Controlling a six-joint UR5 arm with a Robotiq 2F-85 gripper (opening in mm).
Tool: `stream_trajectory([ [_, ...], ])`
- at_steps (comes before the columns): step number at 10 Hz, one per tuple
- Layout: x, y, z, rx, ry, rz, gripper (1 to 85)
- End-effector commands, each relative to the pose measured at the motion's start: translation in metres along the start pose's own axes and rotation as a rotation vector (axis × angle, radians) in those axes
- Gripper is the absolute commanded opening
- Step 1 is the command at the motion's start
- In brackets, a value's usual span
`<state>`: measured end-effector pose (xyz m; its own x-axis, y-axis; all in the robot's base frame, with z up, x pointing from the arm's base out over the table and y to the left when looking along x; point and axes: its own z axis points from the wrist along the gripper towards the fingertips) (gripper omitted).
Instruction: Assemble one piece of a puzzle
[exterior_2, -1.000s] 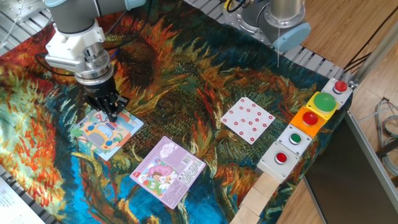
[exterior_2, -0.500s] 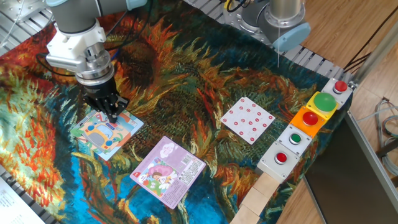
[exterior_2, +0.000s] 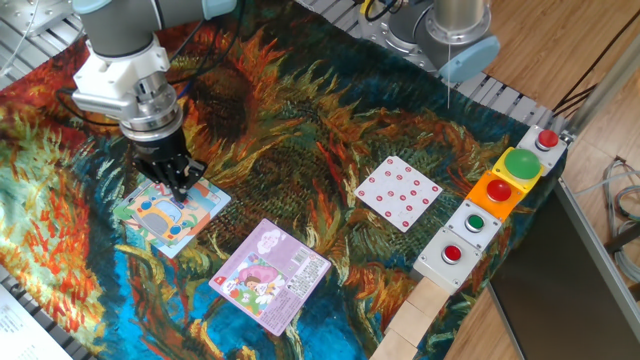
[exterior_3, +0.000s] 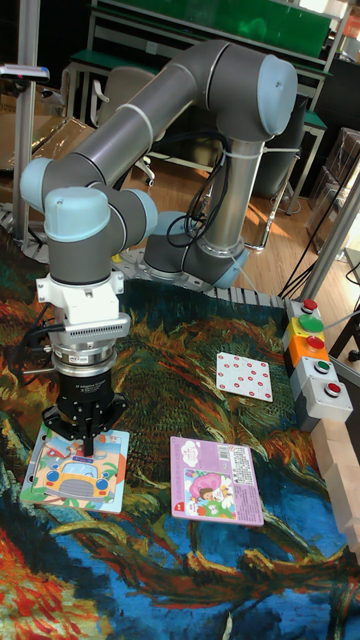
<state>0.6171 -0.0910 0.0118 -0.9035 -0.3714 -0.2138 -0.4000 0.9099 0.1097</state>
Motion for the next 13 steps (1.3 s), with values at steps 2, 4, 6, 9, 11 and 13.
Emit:
stream_trajectory([
  [2, -0.0050, 0.0004, -0.0023, -0.014, -0.015, 0.005, 1.3],
  [4, -0.0028, -0.0009, -0.0012, -0.021, -0.019, -0.004, 1.3],
  [6, -0.0033, -0.0008, -0.0008, -0.021, -0.022, -0.006, 1.3],
  [9, -0.0024, -0.0001, 0.0002, -0.021, -0.022, -0.006, 1.3],
  [11, -0.0012, 0.0000, -0.0002, -0.020, -0.024, -0.006, 1.3],
  [13, 0.0008, -0.0007, -0.0003, -0.022, -0.023, -0.010, 1.3],
])
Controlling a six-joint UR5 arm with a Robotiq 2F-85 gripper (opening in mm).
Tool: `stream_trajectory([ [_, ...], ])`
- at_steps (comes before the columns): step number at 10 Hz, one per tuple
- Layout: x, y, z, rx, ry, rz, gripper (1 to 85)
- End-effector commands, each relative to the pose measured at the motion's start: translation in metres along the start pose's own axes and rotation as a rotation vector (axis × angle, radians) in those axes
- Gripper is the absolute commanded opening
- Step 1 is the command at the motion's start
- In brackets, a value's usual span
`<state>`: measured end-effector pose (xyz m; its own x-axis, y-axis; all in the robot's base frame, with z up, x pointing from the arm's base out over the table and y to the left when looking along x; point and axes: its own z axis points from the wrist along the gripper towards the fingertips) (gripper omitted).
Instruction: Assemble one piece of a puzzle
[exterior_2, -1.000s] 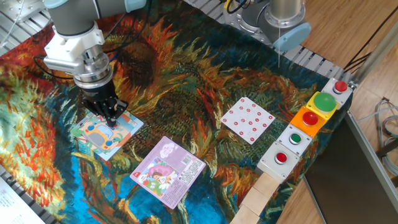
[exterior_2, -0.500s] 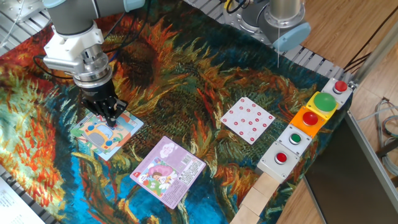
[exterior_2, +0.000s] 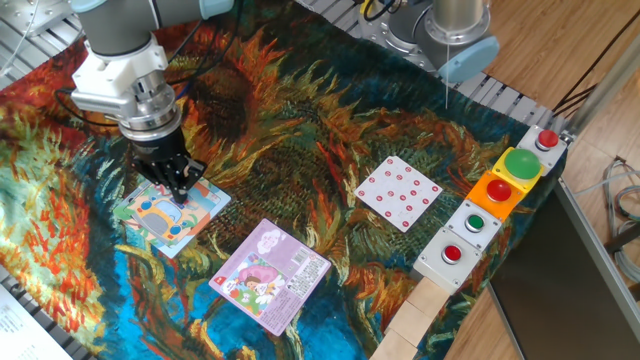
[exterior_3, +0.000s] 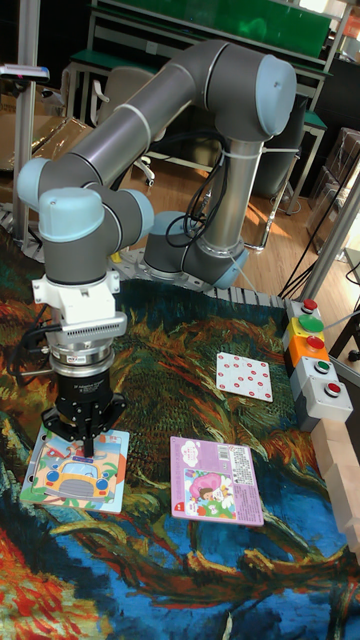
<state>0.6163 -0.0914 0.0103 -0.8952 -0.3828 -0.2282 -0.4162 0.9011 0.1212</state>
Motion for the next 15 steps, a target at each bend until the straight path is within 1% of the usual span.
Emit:
stream_trajectory([
  [1, 0.0001, -0.0002, -0.0020, -0.007, -0.010, 0.005, 1.3],
  [7, 0.0045, -0.0011, -0.0023, -0.006, -0.011, 0.001, 1.3],
  [11, 0.0042, -0.0003, -0.0024, -0.005, -0.014, -0.001, 1.3],
  [13, 0.0002, -0.0030, -0.0017, 0.003, -0.023, -0.014, 1.3],
  [15, -0.0018, -0.0055, -0.0015, 0.006, -0.022, -0.026, 1.3],
])
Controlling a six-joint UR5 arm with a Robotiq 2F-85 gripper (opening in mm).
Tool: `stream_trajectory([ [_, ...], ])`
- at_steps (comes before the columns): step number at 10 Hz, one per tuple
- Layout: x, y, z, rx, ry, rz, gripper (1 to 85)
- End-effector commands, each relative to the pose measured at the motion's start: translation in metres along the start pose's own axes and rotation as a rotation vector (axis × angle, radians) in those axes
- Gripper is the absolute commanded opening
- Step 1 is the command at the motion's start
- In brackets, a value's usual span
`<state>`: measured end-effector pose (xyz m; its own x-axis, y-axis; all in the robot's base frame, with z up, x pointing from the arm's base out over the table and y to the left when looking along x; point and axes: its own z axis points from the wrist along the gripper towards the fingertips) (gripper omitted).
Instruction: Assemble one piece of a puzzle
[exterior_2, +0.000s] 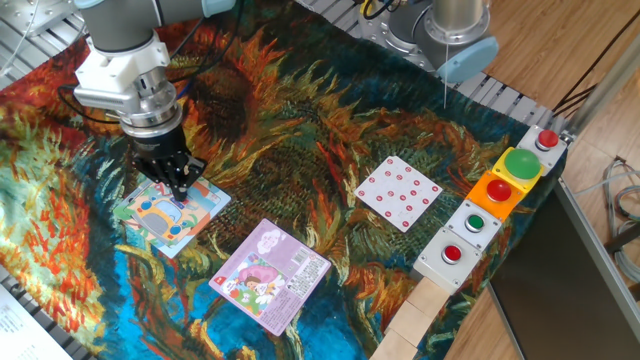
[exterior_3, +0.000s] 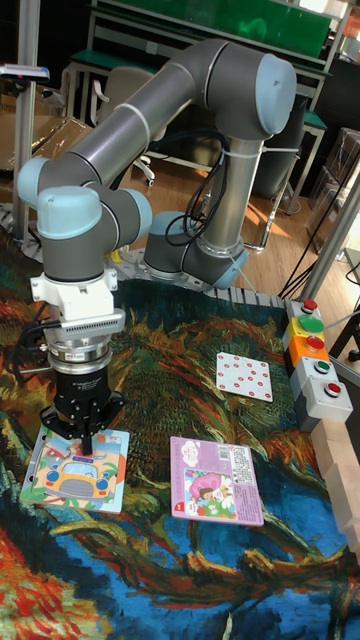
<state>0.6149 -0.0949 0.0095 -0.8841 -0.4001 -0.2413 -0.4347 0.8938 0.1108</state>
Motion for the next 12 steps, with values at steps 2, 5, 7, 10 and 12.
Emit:
stream_trajectory([
  [2, -0.0056, -0.0044, -0.0019, 0.002, -0.009, -0.010, 1.3],
  [5, -0.0050, -0.0043, -0.0017, 0.000, -0.010, -0.011, 1.3],
  [7, -0.0043, -0.0032, -0.0021, -0.004, -0.012, -0.012, 1.3],
  [10, -0.0108, -0.0021, -0.0006, -0.010, -0.034, -0.018, 1.3],
  [12, -0.0130, -0.0028, 0.0002, -0.008, -0.037, -0.018, 1.3],
])
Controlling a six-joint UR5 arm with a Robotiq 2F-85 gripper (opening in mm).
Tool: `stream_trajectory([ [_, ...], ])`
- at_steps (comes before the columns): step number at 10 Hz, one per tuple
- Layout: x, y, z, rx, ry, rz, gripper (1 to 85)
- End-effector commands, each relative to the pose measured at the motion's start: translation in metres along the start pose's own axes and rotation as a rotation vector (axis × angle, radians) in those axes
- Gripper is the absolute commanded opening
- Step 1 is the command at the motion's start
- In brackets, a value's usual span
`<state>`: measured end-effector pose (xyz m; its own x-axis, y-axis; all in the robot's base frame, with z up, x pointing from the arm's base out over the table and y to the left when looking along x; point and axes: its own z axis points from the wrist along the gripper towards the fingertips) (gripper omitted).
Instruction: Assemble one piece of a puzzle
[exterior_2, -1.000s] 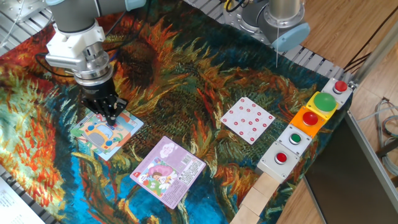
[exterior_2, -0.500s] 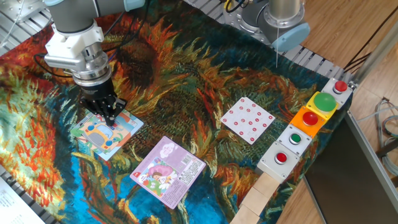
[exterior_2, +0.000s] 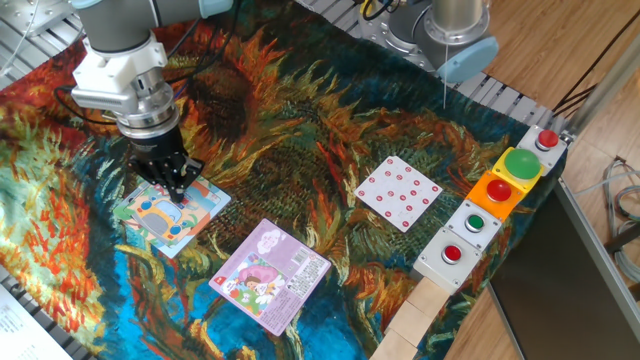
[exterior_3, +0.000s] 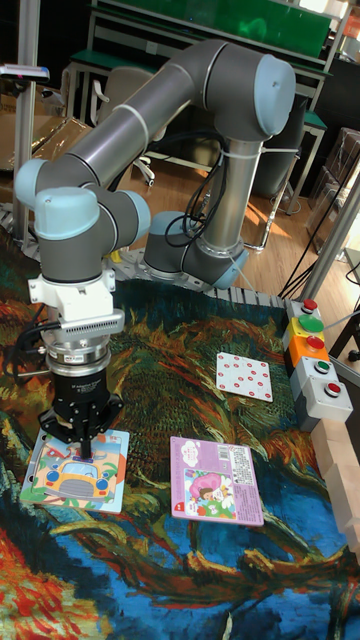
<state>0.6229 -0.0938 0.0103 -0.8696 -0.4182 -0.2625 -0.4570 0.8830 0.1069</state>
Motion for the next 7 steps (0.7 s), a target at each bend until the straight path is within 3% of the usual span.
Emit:
stream_trajectory([
  [1, -0.0054, -0.0022, 0.0002, -0.002, -0.017, 0.003, 1.3],
  [7, 0.0030, -0.0039, -0.0010, -0.005, -0.014, 0.001, 1.3],
])
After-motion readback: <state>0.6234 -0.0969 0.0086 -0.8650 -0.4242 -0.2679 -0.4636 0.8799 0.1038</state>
